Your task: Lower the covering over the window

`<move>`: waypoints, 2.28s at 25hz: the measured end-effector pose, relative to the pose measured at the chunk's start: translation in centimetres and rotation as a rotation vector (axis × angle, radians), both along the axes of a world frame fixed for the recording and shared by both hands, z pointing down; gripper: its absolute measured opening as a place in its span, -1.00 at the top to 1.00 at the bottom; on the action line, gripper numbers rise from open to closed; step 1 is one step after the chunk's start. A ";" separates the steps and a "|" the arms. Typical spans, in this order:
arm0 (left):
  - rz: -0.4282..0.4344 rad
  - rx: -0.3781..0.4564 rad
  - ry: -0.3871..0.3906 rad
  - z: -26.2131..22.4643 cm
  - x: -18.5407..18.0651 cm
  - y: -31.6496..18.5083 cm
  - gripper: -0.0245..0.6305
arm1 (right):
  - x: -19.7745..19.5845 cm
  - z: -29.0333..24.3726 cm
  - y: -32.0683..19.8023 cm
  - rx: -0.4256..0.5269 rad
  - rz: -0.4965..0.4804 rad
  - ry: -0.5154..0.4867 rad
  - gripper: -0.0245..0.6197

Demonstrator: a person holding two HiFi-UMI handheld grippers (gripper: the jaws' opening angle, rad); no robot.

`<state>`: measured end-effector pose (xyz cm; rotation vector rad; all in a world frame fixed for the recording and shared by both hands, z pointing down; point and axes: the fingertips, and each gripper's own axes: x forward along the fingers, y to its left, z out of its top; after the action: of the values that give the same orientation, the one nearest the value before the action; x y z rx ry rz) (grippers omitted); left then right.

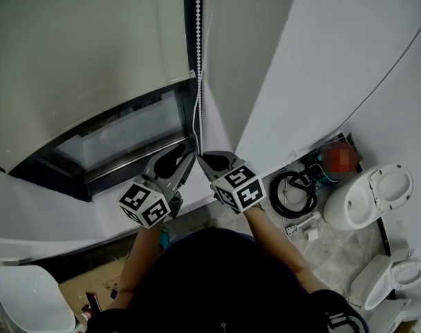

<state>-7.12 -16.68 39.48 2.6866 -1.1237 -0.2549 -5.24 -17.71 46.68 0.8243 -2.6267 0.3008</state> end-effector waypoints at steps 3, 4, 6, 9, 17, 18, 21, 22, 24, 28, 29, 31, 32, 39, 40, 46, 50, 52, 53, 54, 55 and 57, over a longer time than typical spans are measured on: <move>0.027 0.099 -0.028 -3.6 0.7 -0.1 0.52 | -0.2 0.1 0.2 0.002 -0.003 0.006 0.89; 0.035 0.128 -0.045 -4.8 1.0 -0.1 0.52 | -0.3 0.1 0.3 0.003 -0.007 0.007 0.89; 0.035 0.166 -0.067 -6.9 1.5 -0.4 0.52 | -0.6 0.1 0.5 0.008 -0.015 0.010 0.89; 0.025 0.185 -0.090 -8.9 2.1 -1.6 0.53 | -0.8 0.0 0.6 0.013 -0.024 0.014 0.89; 0.047 0.131 -0.157 -7.9 3.4 -2.4 0.89 | -0.5 0.8 0.6 0.008 -0.028 0.055 0.89; 0.048 0.116 -0.177 -7.1 3.5 -2.5 0.89 | -0.4 1.6 0.7 0.006 -0.031 0.083 0.89; 0.064 0.042 -0.193 -3.7 3.5 -2.4 0.89 | -0.7 4.8 1.7 -0.032 -0.044 0.151 0.89; 0.069 0.019 -0.194 -2.6 3.5 -2.3 0.89 | -0.8 5.7 2.0 -0.052 -0.048 0.162 0.89; 0.075 -0.020 -0.194 -1.0 3.6 -2.3 0.89 | -0.6 7.3 2.3 -0.085 -0.056 0.186 0.89; 0.076 -0.076 -0.187 1.5 3.6 -2.5 0.89 | -0.1 9.6 2.6 -0.129 -0.066 0.234 0.89; 0.074 -0.087 -0.188 2.0 3.4 -2.5 0.89 | -0.1 10.1 2.7 -0.139 -0.072 0.245 0.89; 0.073 -0.107 -0.184 2.9 3.3 -2.6 0.89 | 0.0 10.8 3.0 -0.155 -0.083 0.265 0.89; 0.072 -0.114 -0.179 3.1 3.2 -2.6 0.89 | 0.0 11.0 3.2 -0.161 -0.087 0.272 0.89; 0.071 -0.124 -0.149 3.6 3.2 -3.2 0.89 | 0.2 11.1 3.4 -0.168 -0.100 0.284 0.89; 0.069 -0.126 -0.150 3.6 3.2 -3.4 0.89 | 0.2 11.0 3.3 -0.169 -0.101 0.284 0.89; 0.081 -0.212 -0.221 6.8 3.3 -3.3 0.89 | 0.3 10.9 3.2 -0.173 -0.100 0.285 0.89; 0.074 -0.234 -0.181 7.1 2.6 -3.6 0.89 | 0.5 10.9 2.9 -0.174 -0.095 0.279 0.89; 0.069 -0.225 -0.205 7.2 2.5 -3.9 0.89 | 0.6 10.9 2.7 -0.167 -0.077 0.277 0.88; 0.065 -0.228 -0.201 7.3 2.3 -4.0 0.89 | 0.7 10.9 2.6 -0.157 -0.069 0.280 0.88; 0.062 -0.232 -0.192 7.4 2.2 -4.1 0.89 | 0.8 10.8 2.4 -0.142 -0.062 0.286 0.88; 0.060 -0.236 -0.184 7.5 2.1 -4.0 0.89 | 0.9 10.6 2.2 -0.124 -0.054 0.289 0.83; 0.060 -0.237 -0.177 7.7 2.2 -3.9 0.89 | 1.2 9.4 1.6 -0.090 -0.022 0.271 0.43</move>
<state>-4.92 -20.63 47.17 2.5639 -1.0441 0.1213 -4.00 -16.13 56.07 0.7488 -2.3514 0.2778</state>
